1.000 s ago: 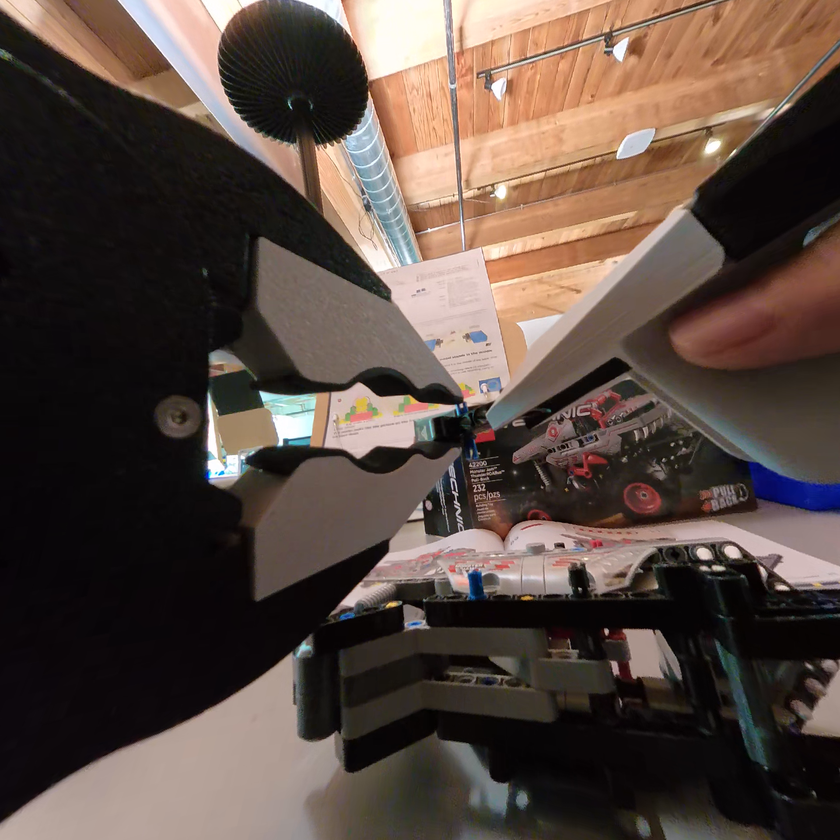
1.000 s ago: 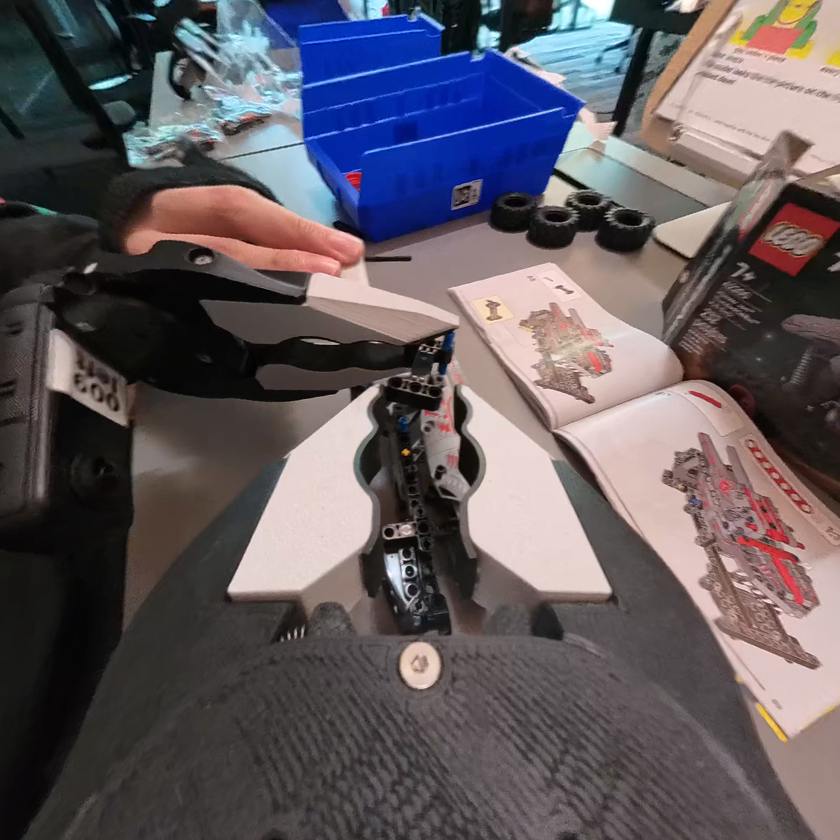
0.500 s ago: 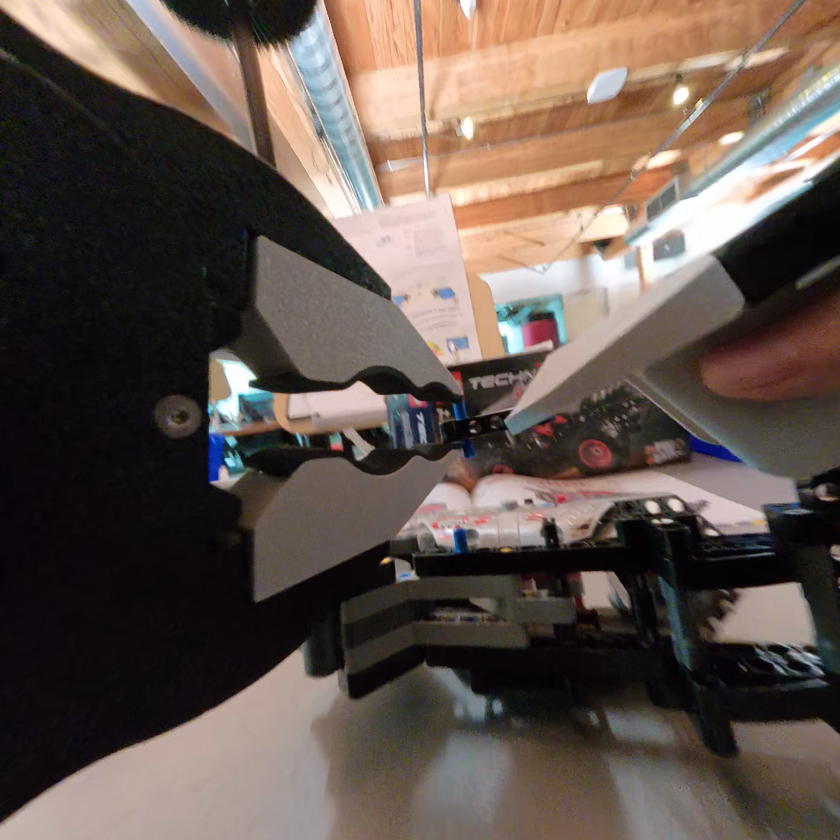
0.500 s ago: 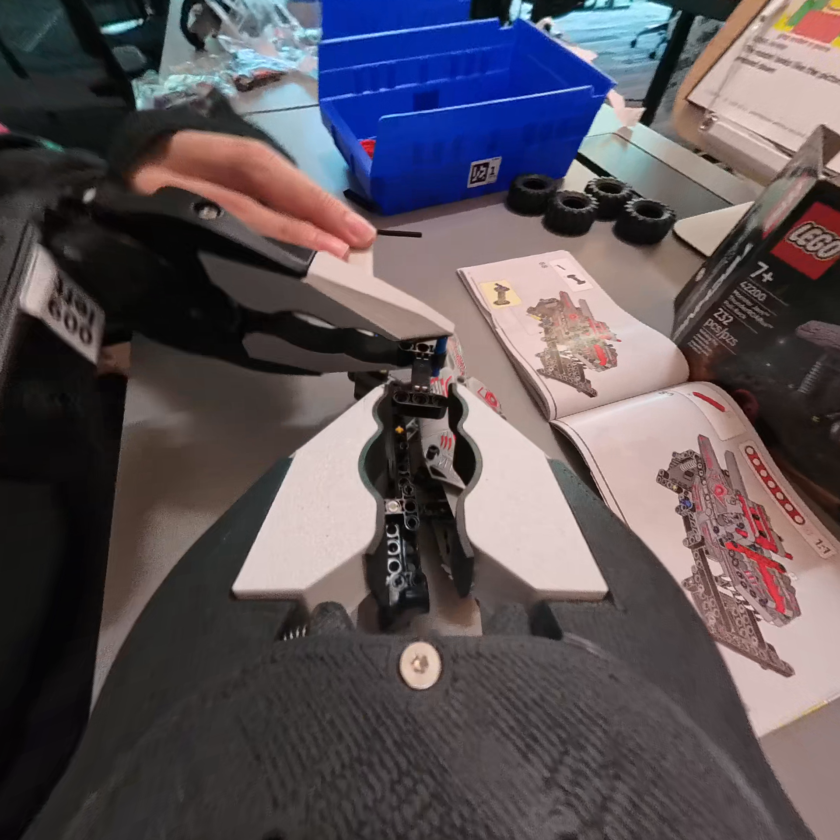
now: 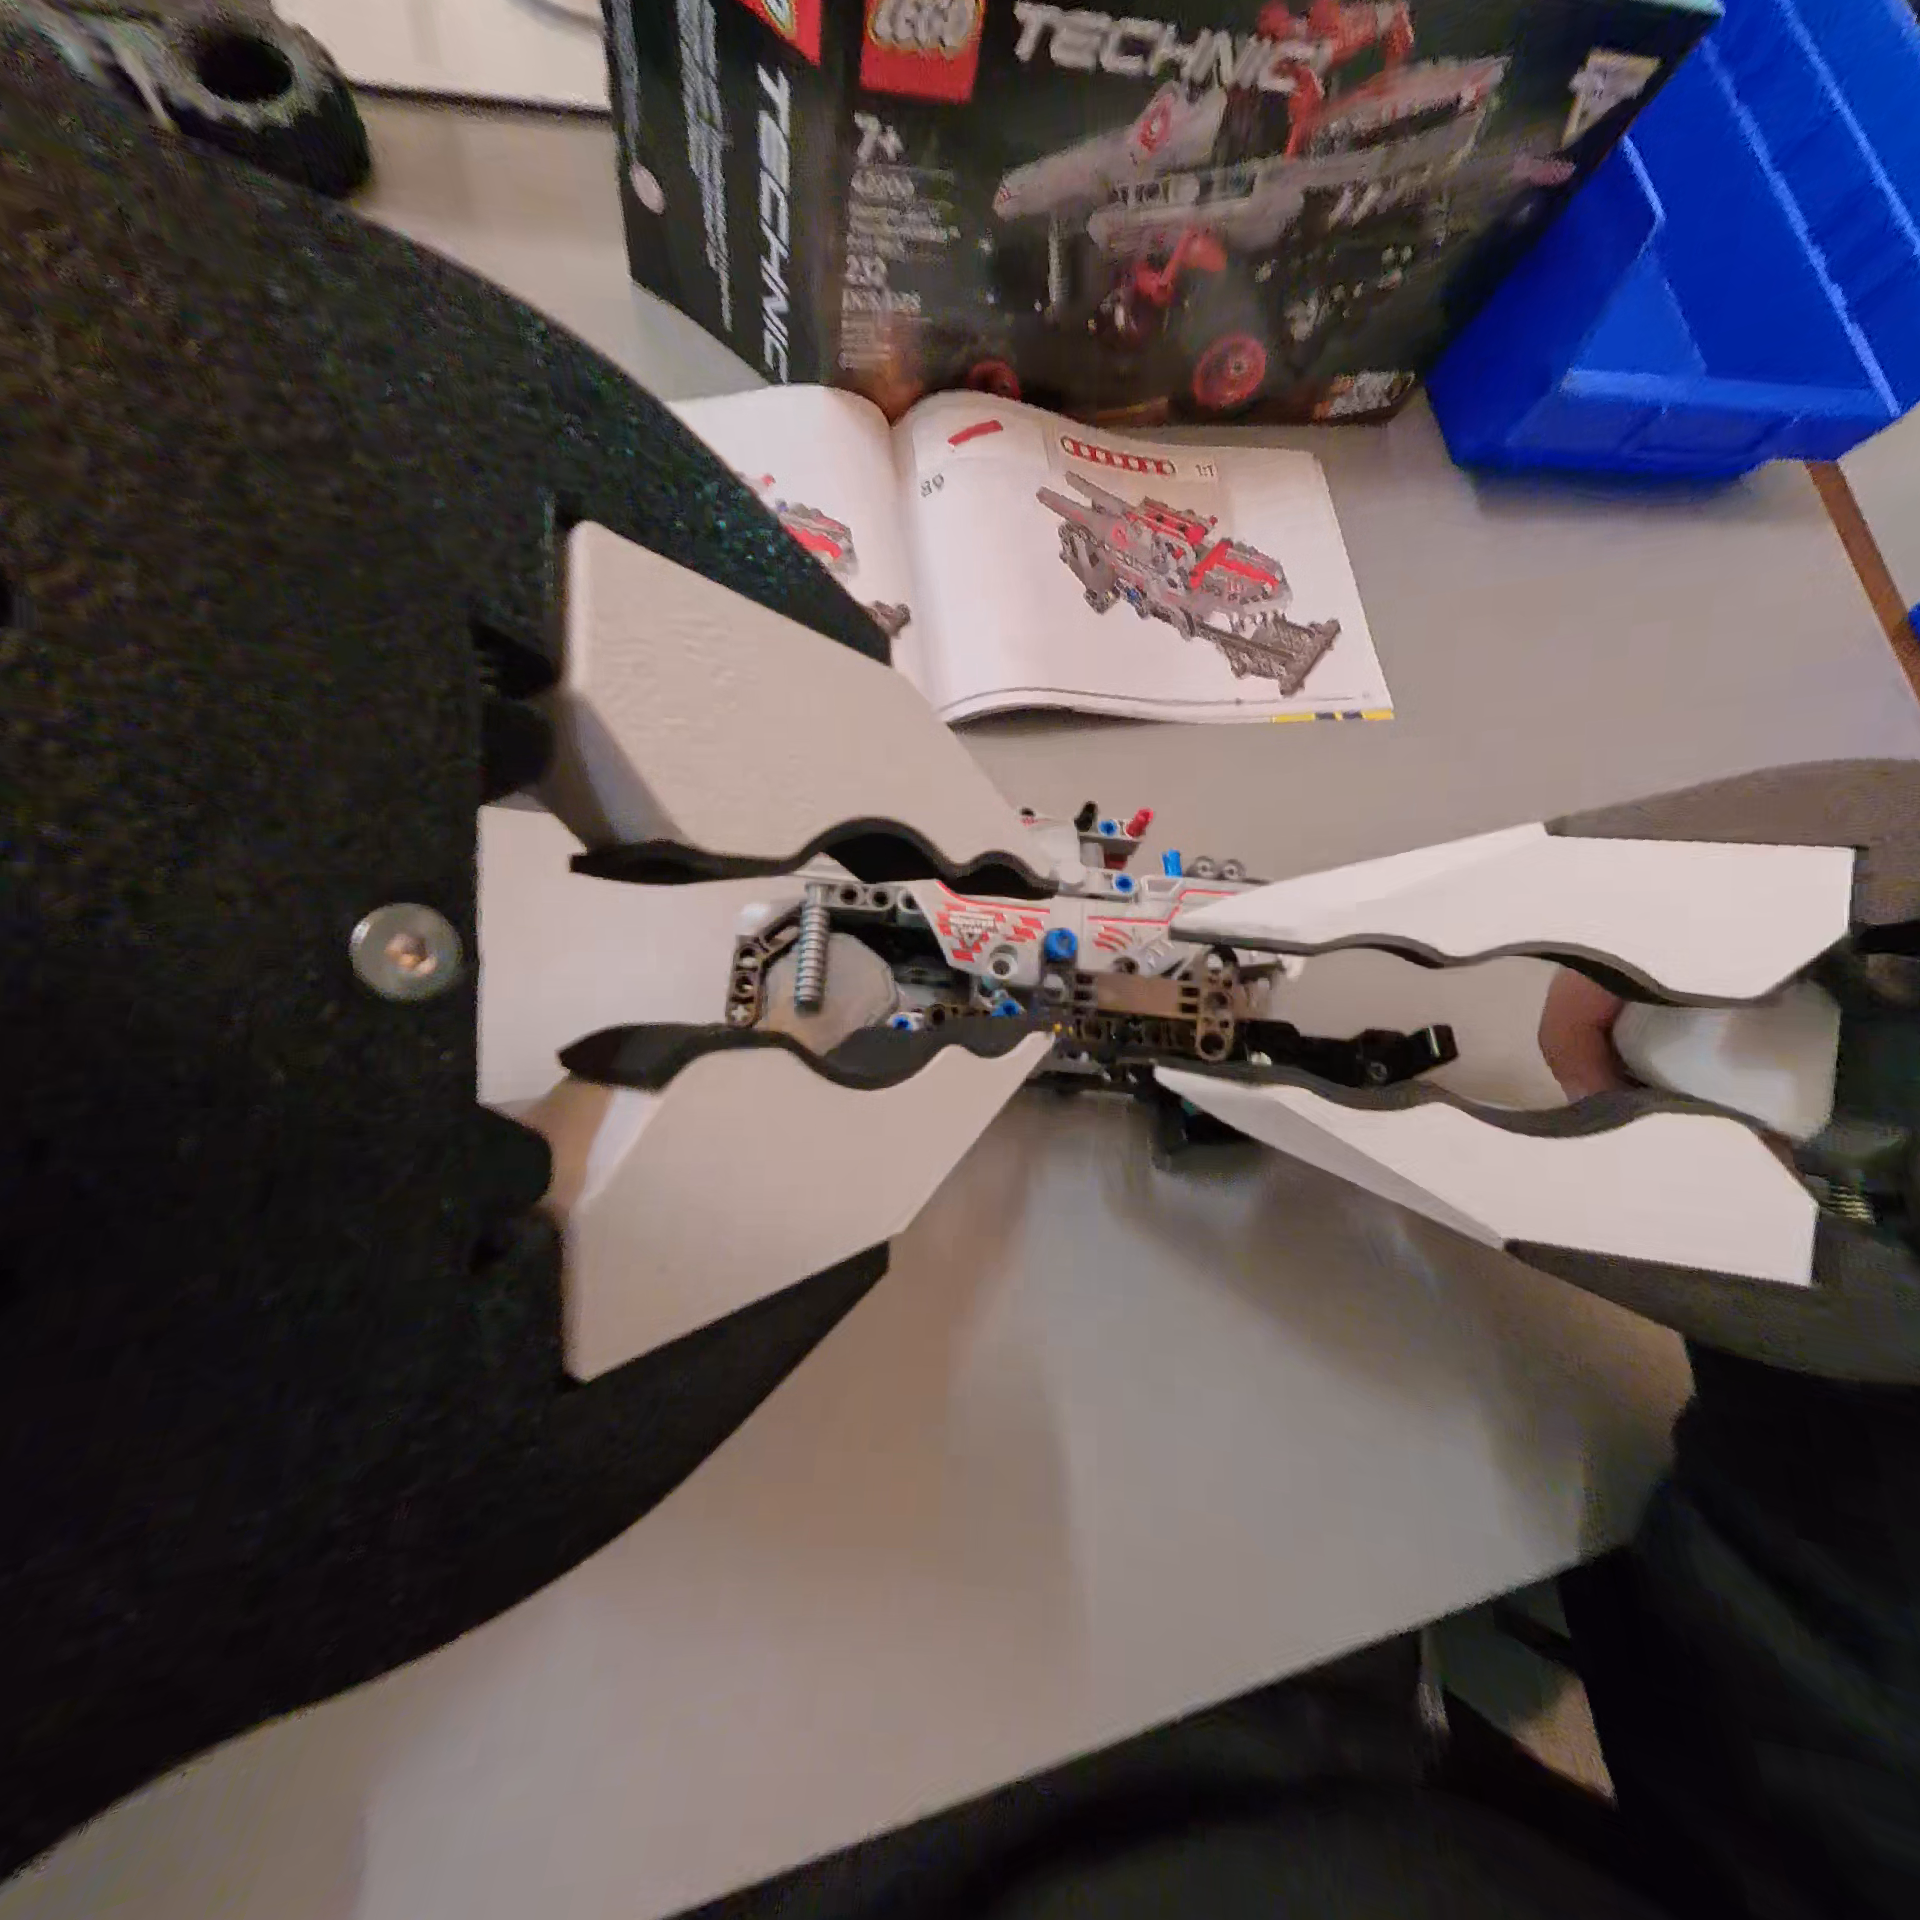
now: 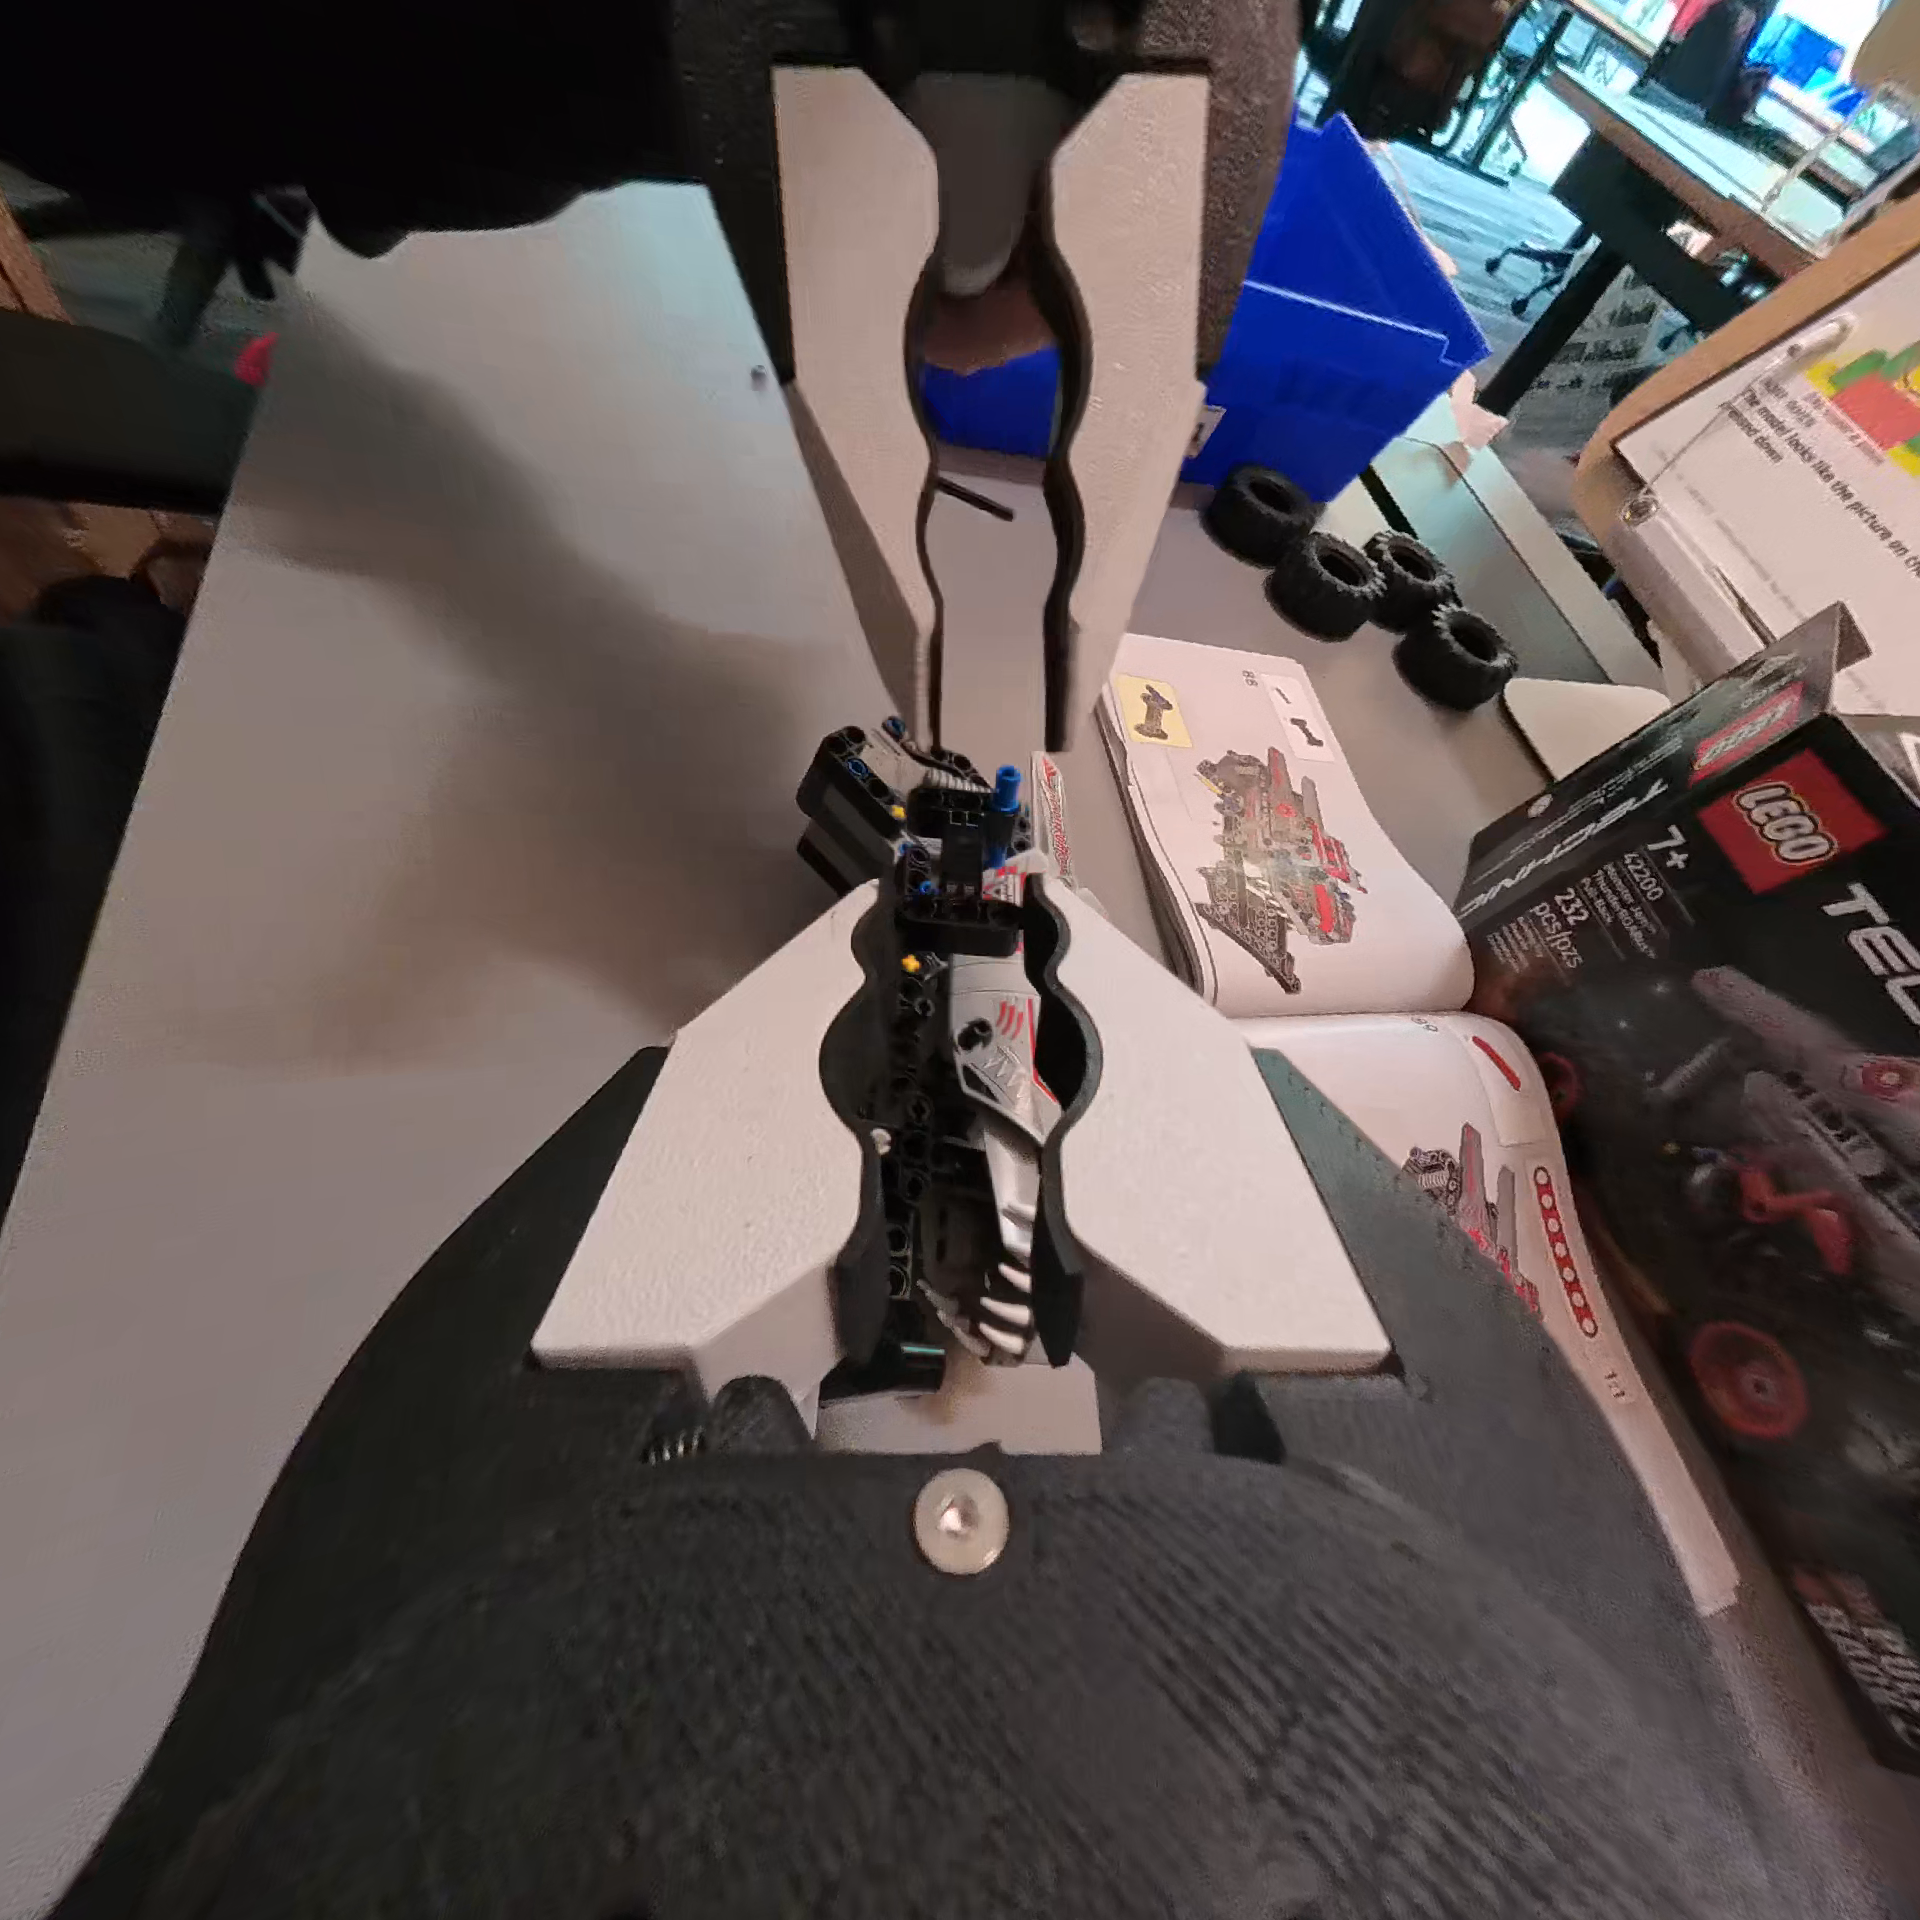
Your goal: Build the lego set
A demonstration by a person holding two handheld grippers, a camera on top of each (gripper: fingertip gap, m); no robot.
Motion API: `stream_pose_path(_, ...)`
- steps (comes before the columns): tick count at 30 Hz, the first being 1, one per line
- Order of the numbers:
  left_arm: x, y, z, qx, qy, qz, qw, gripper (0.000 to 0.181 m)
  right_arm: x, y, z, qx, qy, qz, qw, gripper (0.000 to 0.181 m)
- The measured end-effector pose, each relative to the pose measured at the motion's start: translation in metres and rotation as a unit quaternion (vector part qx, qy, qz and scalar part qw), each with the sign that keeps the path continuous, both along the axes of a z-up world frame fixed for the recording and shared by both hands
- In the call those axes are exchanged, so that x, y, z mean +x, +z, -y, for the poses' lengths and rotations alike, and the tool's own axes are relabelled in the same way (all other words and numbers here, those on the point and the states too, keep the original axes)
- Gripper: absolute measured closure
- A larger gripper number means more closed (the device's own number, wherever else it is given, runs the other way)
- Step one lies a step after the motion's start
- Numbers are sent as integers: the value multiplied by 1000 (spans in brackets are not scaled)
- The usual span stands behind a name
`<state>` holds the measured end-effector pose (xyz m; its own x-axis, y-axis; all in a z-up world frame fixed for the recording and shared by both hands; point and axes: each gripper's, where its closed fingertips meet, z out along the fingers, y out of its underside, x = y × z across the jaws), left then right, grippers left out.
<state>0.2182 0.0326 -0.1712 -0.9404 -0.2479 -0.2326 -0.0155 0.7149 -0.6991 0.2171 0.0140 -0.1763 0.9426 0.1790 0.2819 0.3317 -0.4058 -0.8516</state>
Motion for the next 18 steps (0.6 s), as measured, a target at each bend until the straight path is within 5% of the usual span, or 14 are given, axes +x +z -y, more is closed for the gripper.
stream_pose_path(1, 0, 0, 1, -3, -6, -10, 1000, 162, 1, 0, 0, -2, -4, 5, 1000, 158)
stream_pose_path(18, 11, -17, 4, 50, -18, -66, 996, 180, 0, -10, 3, -24, -6, -51, 998, 154)
